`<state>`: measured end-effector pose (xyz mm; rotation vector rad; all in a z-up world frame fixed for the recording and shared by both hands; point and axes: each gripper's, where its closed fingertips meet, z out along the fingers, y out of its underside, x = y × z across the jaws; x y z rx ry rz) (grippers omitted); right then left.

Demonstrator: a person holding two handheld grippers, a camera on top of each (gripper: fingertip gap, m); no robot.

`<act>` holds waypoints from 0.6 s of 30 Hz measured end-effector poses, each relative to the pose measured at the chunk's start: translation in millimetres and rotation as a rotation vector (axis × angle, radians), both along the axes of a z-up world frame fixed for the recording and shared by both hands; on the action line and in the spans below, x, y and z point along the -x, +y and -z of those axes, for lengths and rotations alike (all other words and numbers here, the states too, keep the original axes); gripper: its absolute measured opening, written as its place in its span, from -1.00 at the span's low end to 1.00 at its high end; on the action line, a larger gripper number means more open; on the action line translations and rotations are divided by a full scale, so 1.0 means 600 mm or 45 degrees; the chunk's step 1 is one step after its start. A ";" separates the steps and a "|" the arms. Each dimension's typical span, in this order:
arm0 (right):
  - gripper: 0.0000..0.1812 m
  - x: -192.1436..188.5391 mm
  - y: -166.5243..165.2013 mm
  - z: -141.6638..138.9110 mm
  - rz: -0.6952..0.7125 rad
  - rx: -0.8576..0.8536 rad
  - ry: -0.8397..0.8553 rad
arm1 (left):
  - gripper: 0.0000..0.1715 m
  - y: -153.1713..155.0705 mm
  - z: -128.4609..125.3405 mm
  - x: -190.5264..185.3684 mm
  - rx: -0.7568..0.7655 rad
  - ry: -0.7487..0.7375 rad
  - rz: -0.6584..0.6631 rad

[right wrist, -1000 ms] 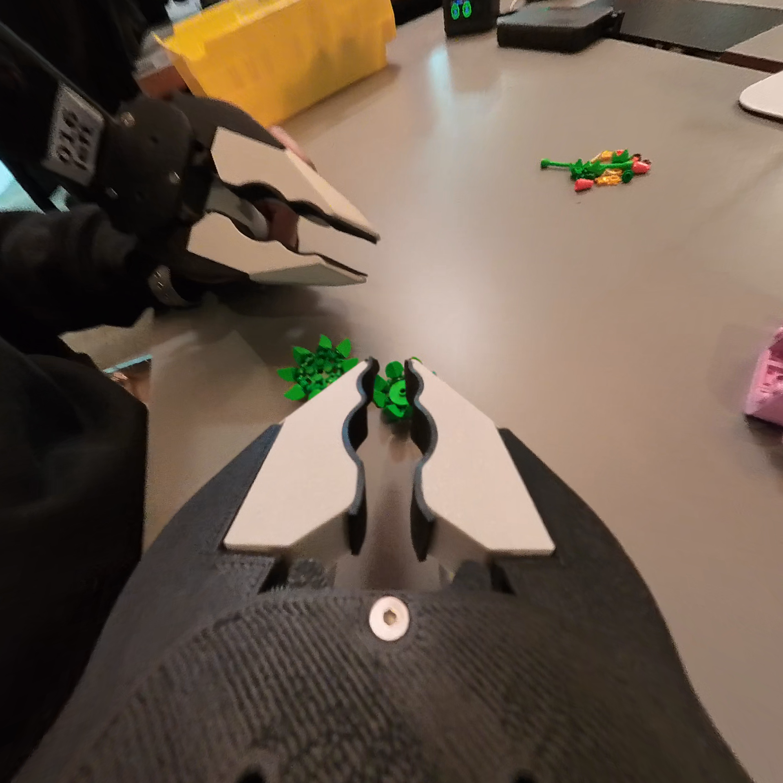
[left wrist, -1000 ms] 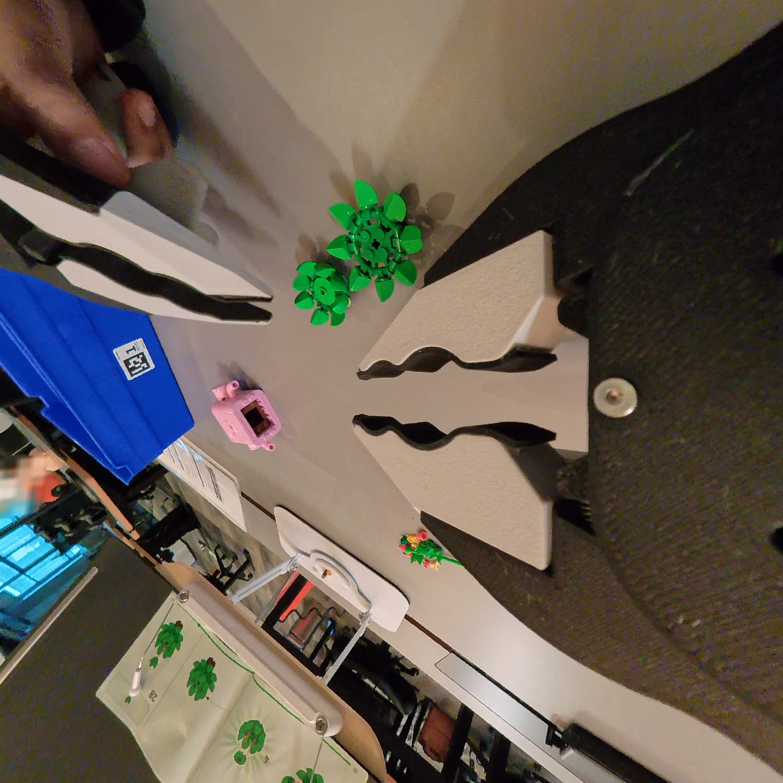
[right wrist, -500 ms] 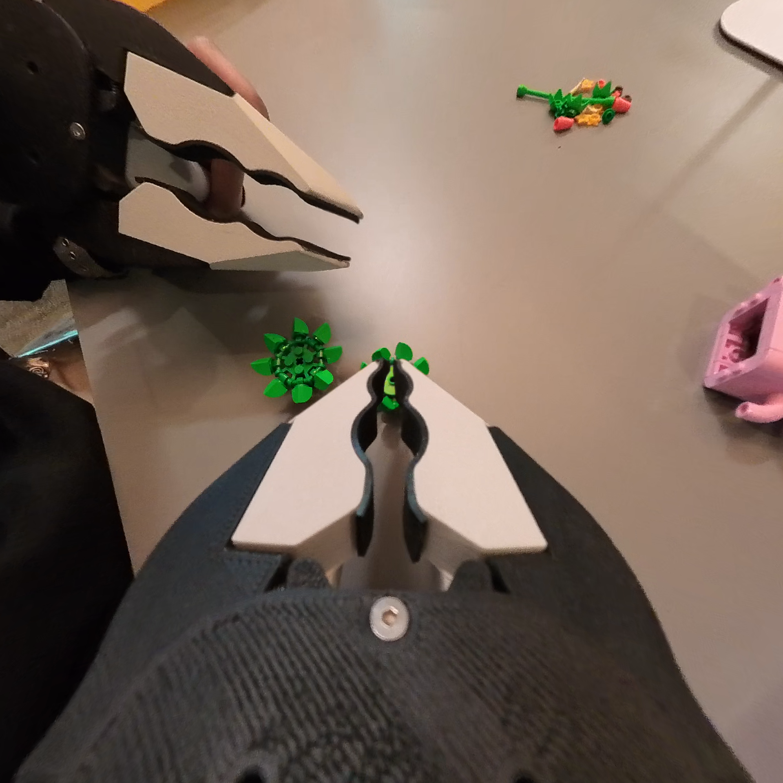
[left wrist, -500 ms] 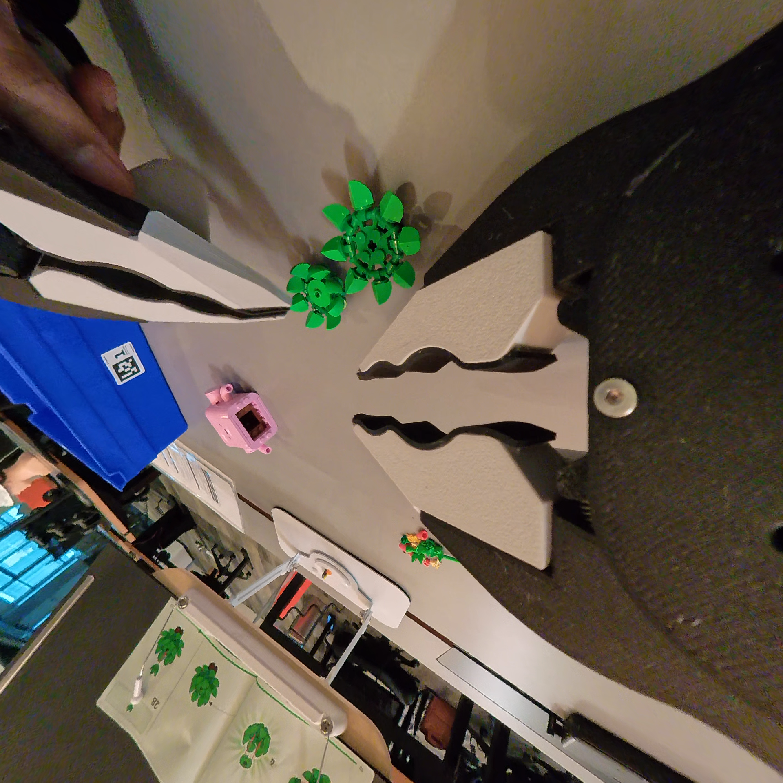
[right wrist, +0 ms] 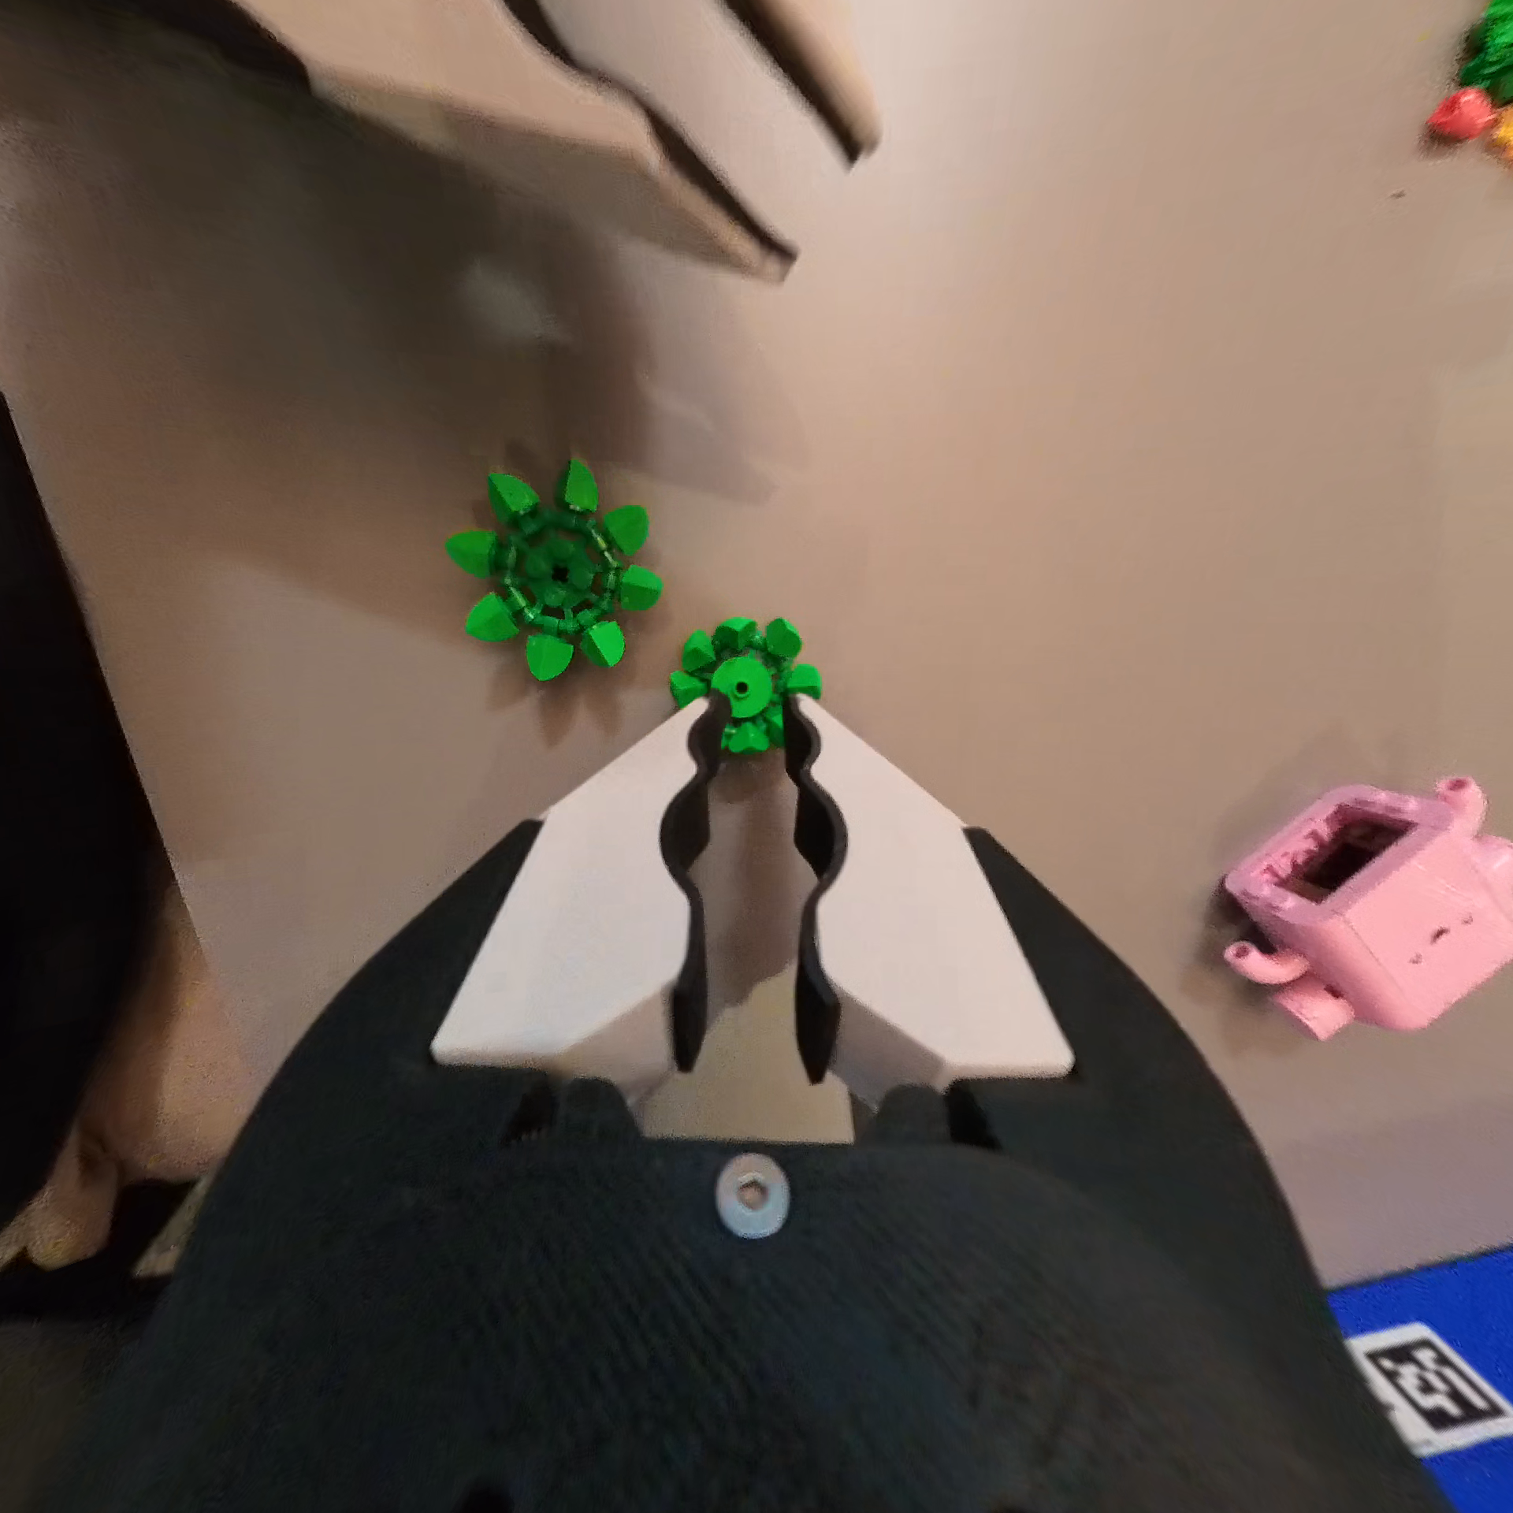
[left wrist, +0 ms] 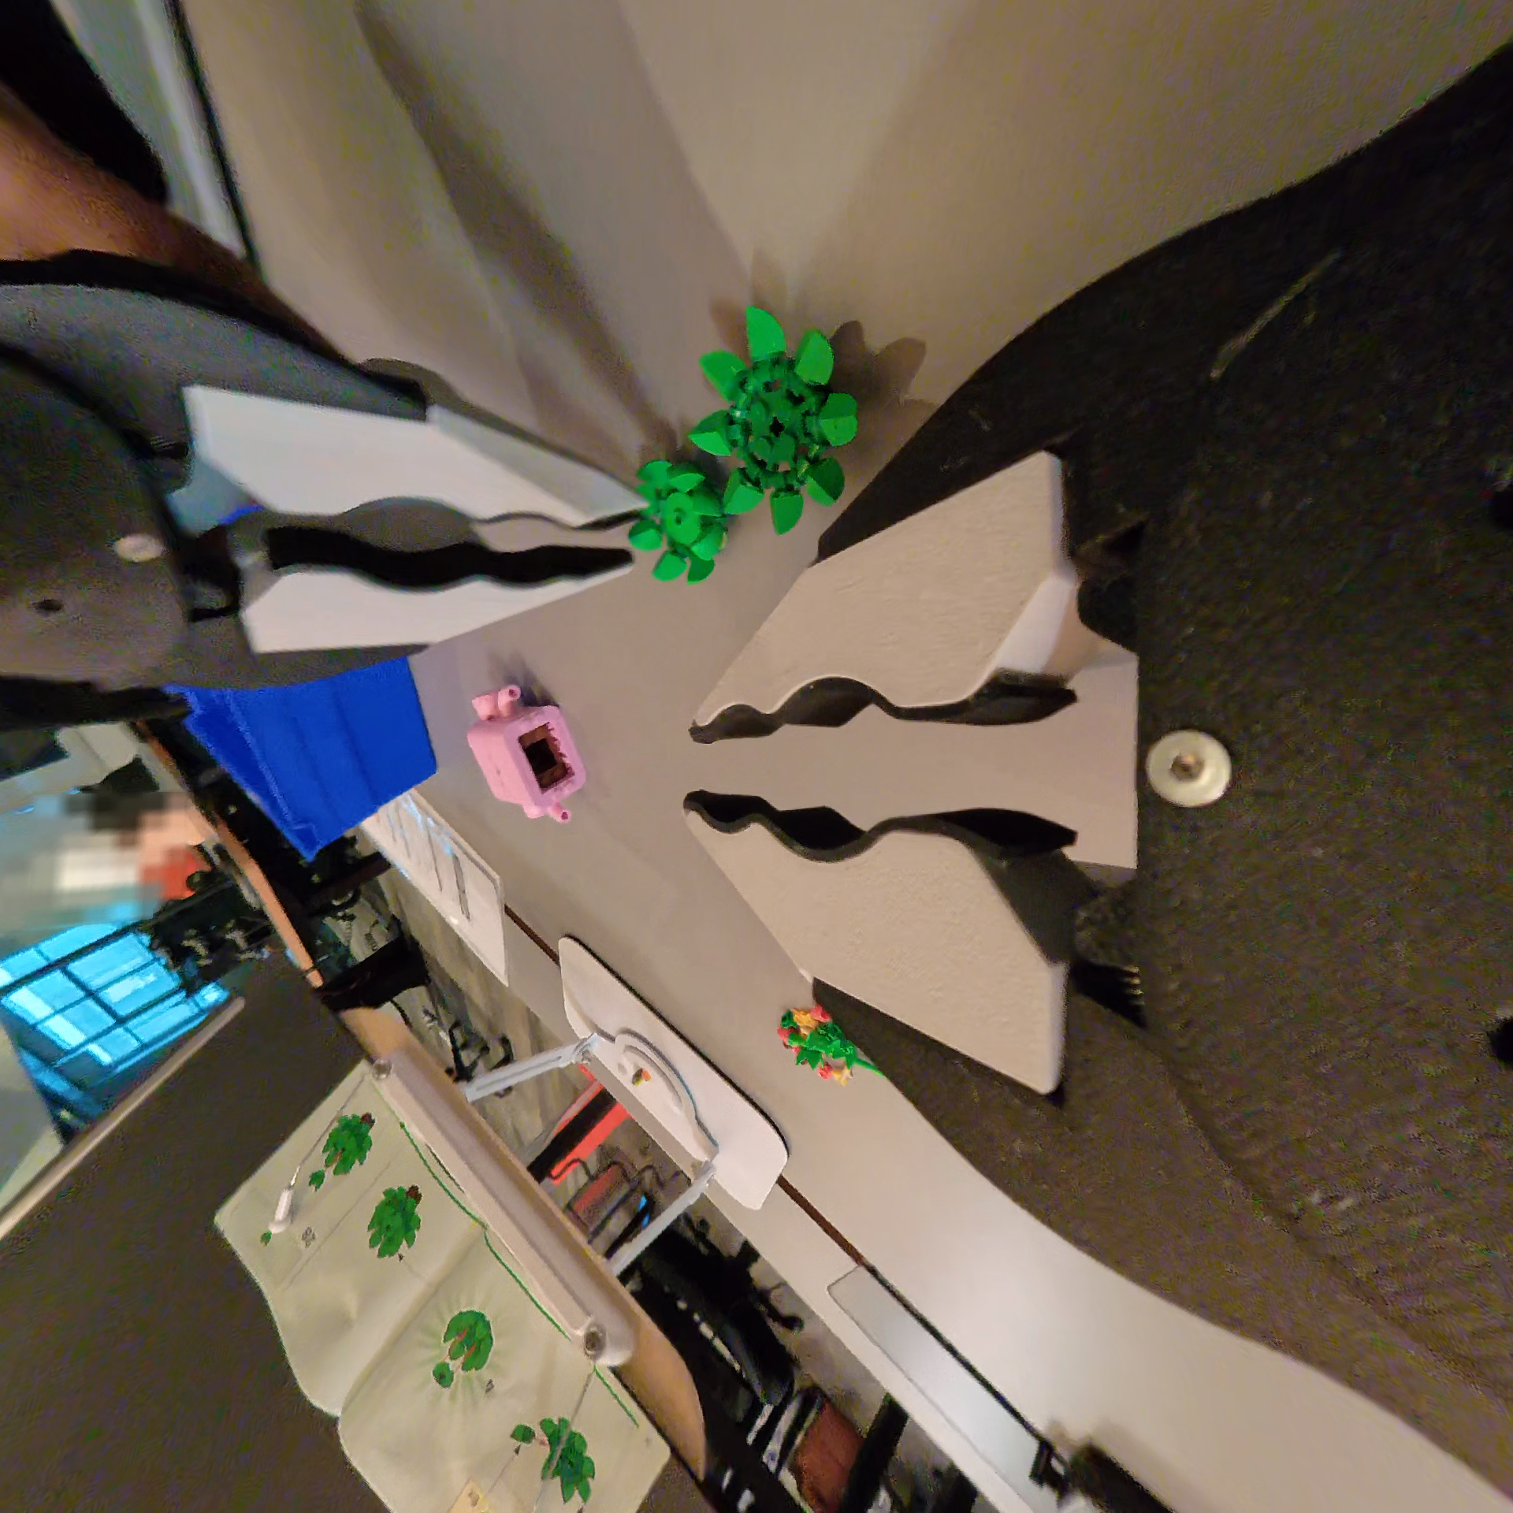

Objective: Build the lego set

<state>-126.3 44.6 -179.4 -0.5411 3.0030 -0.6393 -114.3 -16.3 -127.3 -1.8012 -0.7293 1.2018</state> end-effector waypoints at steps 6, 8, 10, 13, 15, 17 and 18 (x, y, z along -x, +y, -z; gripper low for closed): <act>-0.85 0.000 -0.003 0.013 -0.104 -0.128 0.046 | -0.88 -0.030 -0.034 -0.004 -0.275 0.042 0.000; -0.84 -0.003 -0.004 0.016 -0.133 -0.158 0.042 | -0.88 -0.033 -0.036 -0.005 -0.298 0.045 0.001; -0.87 -0.006 -0.004 0.019 -0.154 -0.184 0.036 | -0.88 -0.029 -0.034 -0.005 -0.276 0.044 0.005; -0.89 -0.003 -0.004 0.022 -0.174 -0.213 0.064 | -0.88 -0.021 -0.028 -0.005 -0.217 0.041 0.012; -0.89 -0.004 -0.004 0.022 -0.179 -0.223 0.058 | -0.88 -0.017 -0.025 -0.005 -0.189 0.038 0.015; -0.89 -0.005 -0.004 0.022 -0.177 -0.231 0.049 | -0.88 -0.016 -0.025 -0.005 -0.181 0.038 0.016; -0.89 -0.006 -0.004 0.022 -0.177 -0.234 0.048 | -0.88 -0.016 -0.025 -0.005 -0.183 0.038 0.016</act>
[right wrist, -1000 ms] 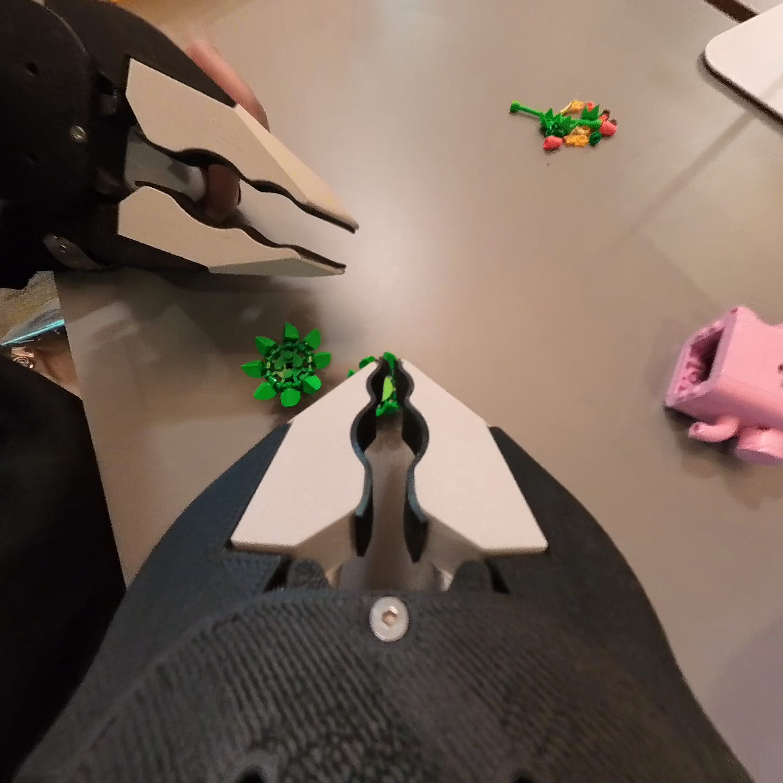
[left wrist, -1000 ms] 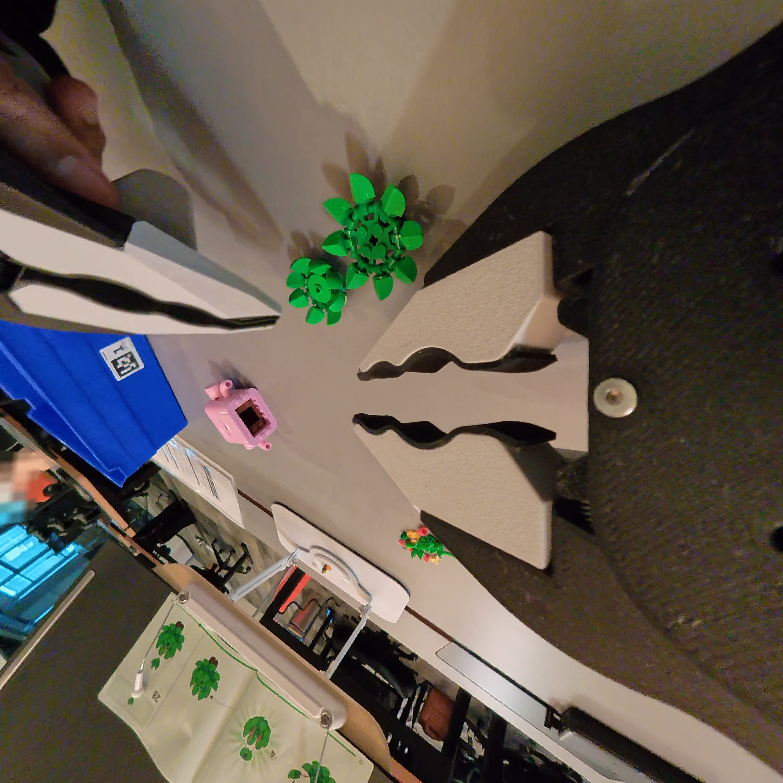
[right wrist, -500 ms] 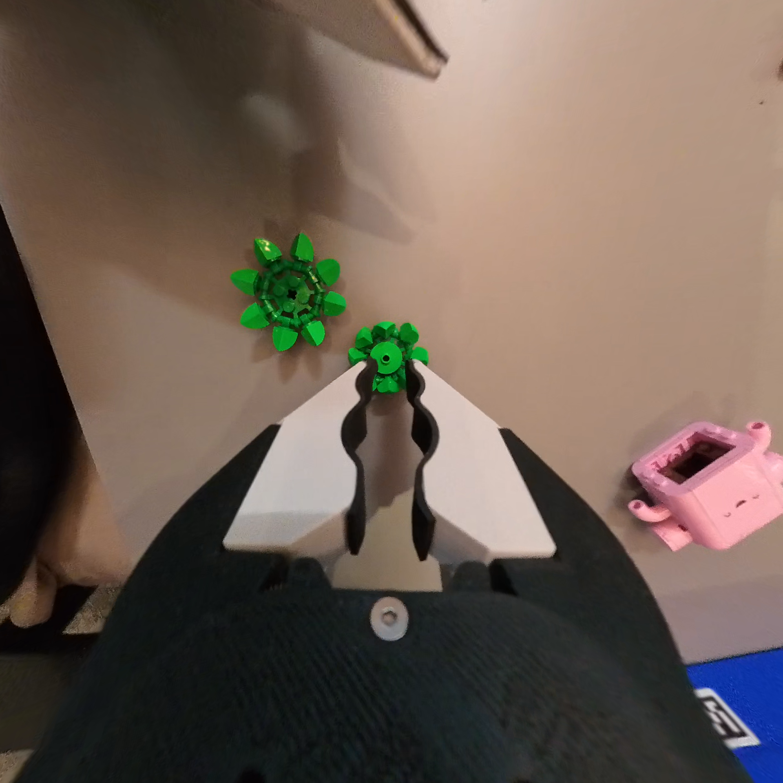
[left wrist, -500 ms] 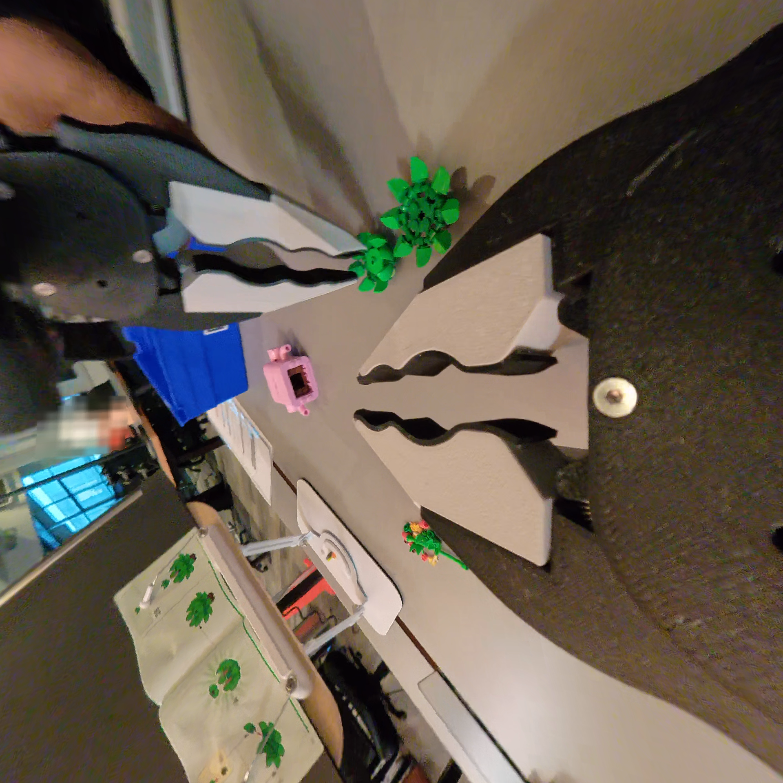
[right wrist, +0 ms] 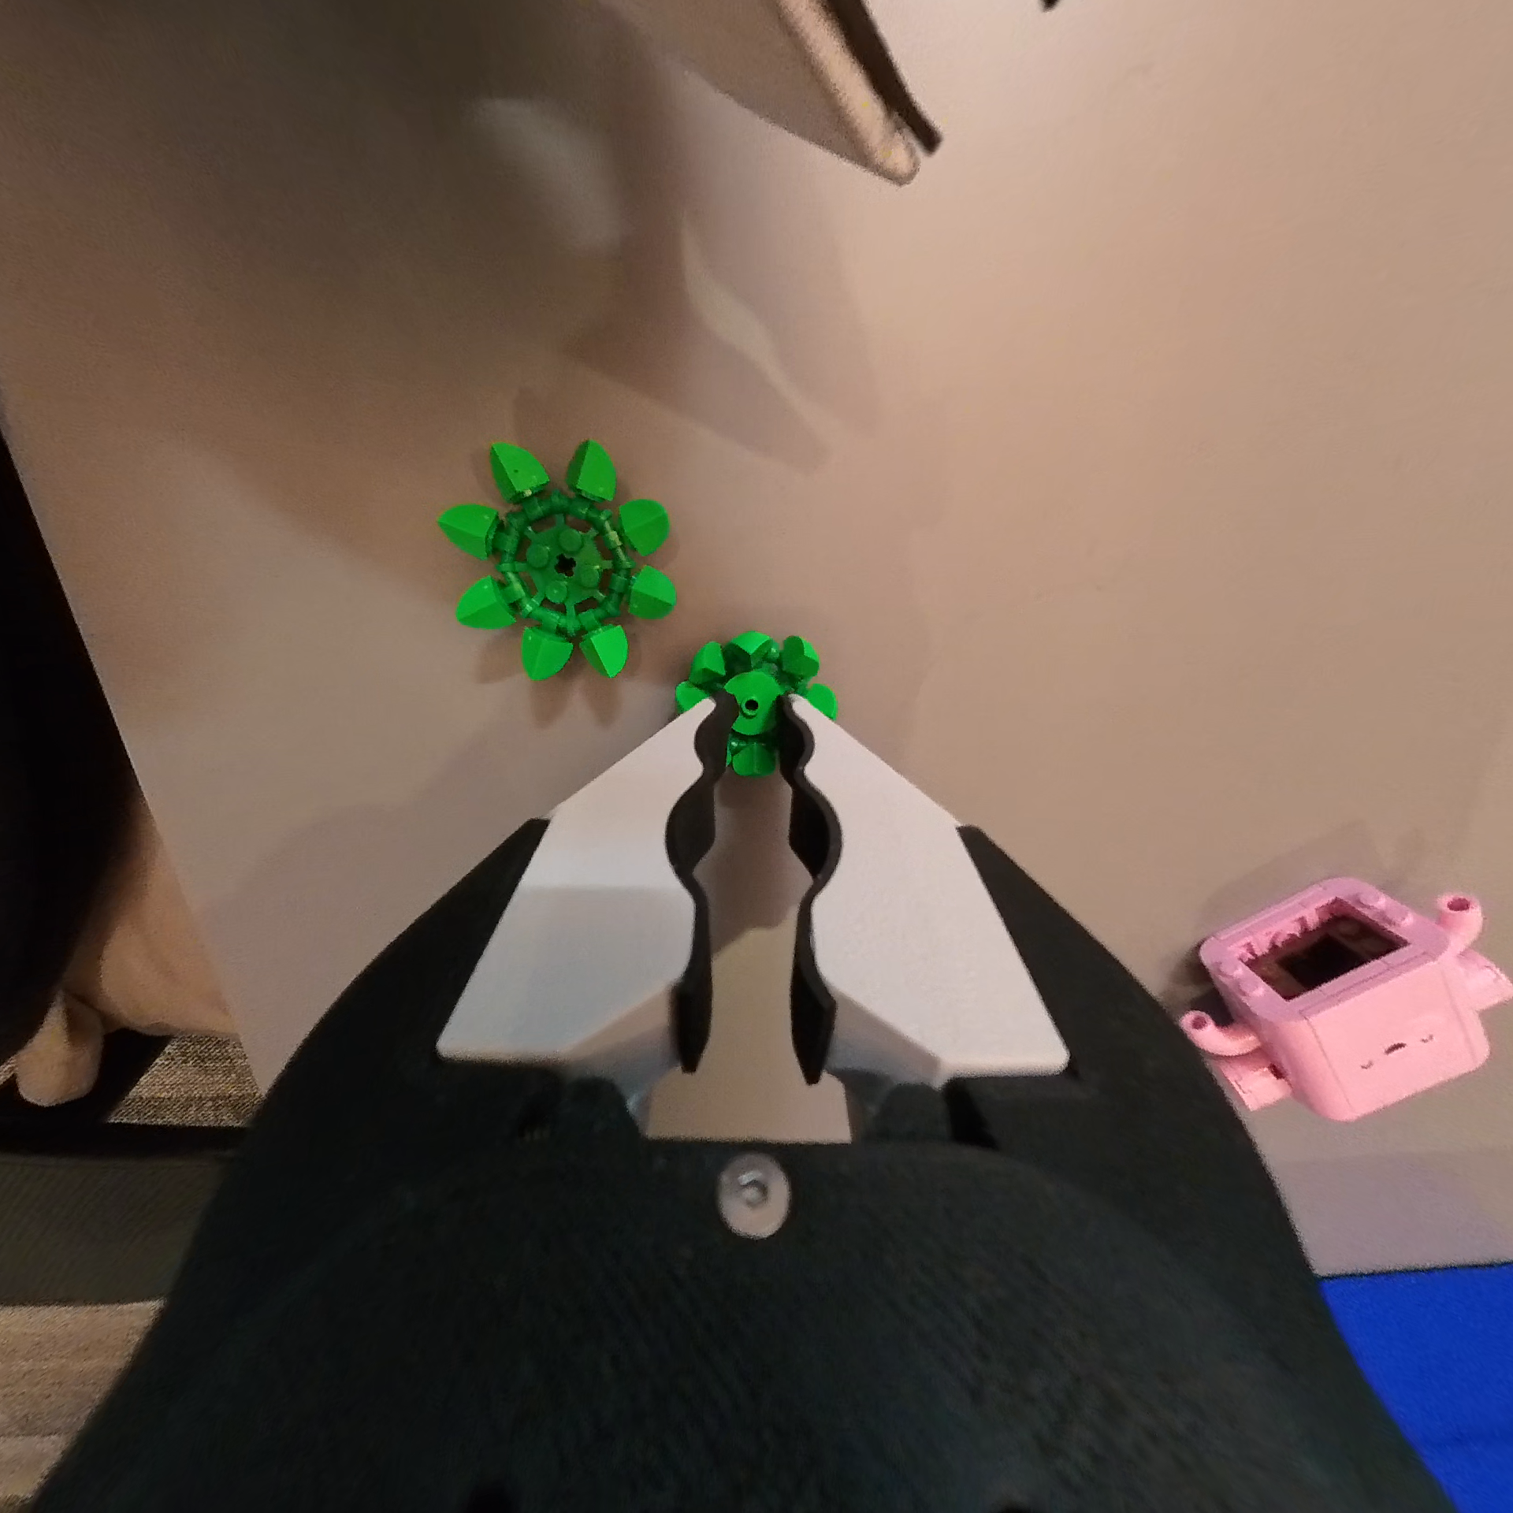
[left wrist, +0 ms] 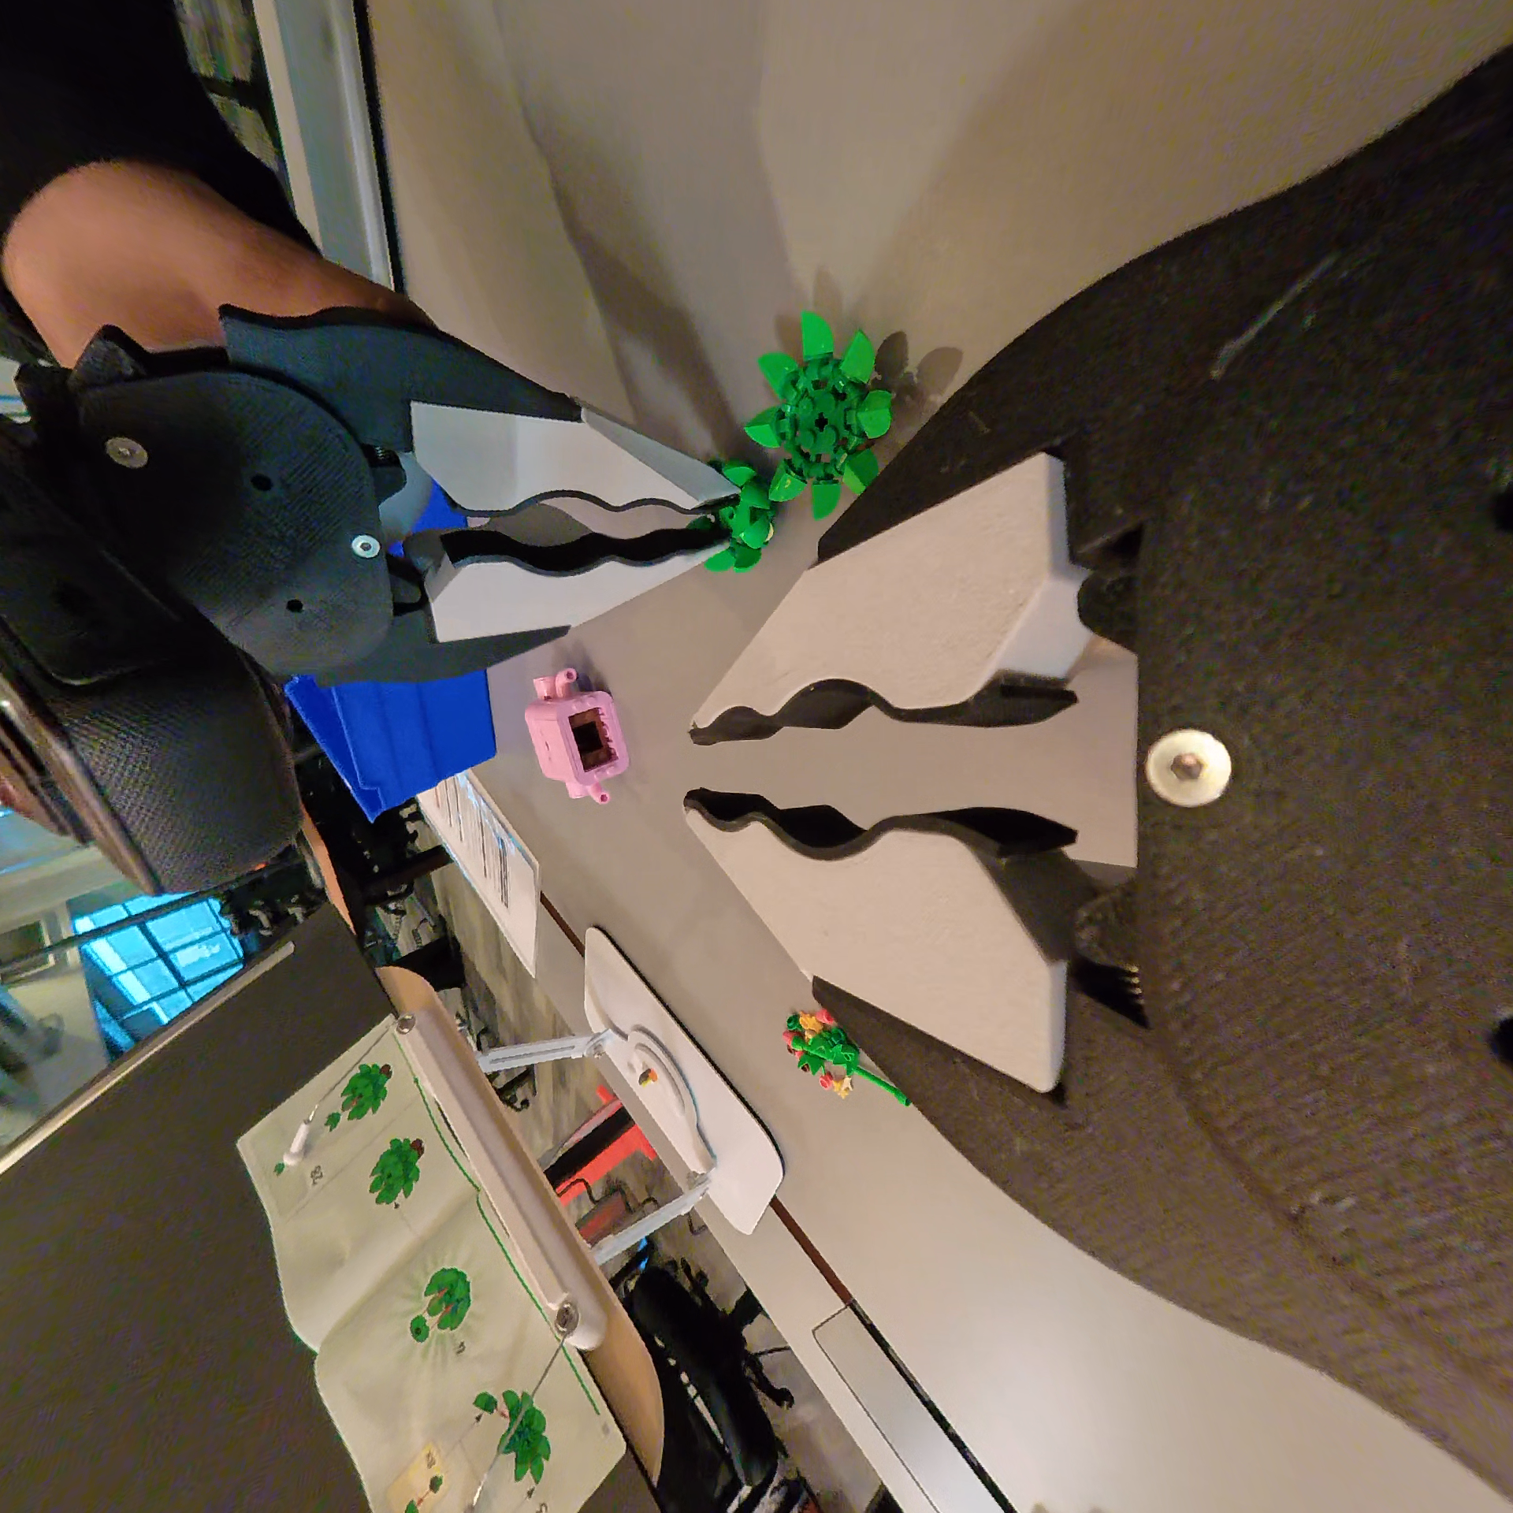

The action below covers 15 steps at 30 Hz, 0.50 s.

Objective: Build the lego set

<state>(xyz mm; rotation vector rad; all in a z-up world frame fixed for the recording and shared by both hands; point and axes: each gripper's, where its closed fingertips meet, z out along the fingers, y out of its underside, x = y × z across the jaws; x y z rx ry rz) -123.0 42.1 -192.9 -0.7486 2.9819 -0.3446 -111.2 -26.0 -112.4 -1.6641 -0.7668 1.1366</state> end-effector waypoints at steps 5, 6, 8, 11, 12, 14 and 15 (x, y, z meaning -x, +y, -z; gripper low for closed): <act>-0.90 0.000 0.000 0.000 0.001 0.004 0.001 | -0.89 -0.004 -0.003 0.001 -0.033 0.000 -0.003; -0.90 -0.001 -0.001 0.000 0.003 0.008 -0.001 | -0.89 -0.004 -0.004 0.001 -0.037 0.000 -0.003; -0.95 -0.002 -0.001 0.000 -0.002 0.013 -0.001 | -0.89 -0.005 -0.004 0.001 -0.037 0.000 -0.003; -0.98 -0.003 -0.001 0.000 -0.014 0.015 0.016 | -0.89 -0.003 -0.003 0.001 -0.029 -0.001 -0.003; -0.98 -0.003 -0.001 0.000 -0.015 0.012 0.020 | -0.89 -0.003 -0.003 0.001 -0.026 0.000 -0.003; -0.98 -0.003 -0.001 0.000 -0.014 0.006 0.021 | -0.89 -0.003 -0.002 0.001 -0.022 0.000 -0.003; -0.98 -0.003 -0.001 0.000 -0.013 0.003 0.018 | -0.89 -0.003 -0.002 0.001 -0.022 0.000 -0.003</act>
